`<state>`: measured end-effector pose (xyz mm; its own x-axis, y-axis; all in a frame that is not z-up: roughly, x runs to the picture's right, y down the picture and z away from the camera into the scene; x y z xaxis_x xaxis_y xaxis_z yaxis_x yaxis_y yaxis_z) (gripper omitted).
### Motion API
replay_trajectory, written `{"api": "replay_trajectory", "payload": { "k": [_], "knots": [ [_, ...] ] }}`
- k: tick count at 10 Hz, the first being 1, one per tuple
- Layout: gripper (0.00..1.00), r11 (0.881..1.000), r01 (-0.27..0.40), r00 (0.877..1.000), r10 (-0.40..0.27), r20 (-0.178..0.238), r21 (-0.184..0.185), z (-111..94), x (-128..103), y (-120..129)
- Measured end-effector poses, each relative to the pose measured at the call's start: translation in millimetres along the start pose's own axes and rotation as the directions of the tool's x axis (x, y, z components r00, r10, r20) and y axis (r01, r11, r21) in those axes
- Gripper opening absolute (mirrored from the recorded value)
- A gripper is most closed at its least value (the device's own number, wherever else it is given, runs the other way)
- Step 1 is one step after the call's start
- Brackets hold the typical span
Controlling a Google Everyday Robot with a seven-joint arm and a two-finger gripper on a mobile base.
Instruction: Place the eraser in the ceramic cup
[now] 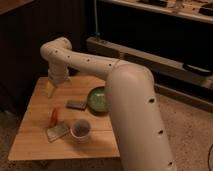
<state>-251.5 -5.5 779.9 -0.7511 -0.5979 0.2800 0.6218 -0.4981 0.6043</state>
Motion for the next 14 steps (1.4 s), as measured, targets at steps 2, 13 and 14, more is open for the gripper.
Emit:
{"api": "replay_trajectory", "payload": {
  "k": [2, 13, 14],
  "knots": [
    [0.8, 1.0, -0.011, 1.0, 0.011, 0.005, -0.004, 3, -8, 2],
    [0.8, 0.99, 0.138, 0.982, -0.14, -0.129, -0.025, 64, -70, 58],
    [0.8, 0.989, 0.145, 0.98, -0.146, -0.133, -0.017, 66, -71, 63]
  ]
}}
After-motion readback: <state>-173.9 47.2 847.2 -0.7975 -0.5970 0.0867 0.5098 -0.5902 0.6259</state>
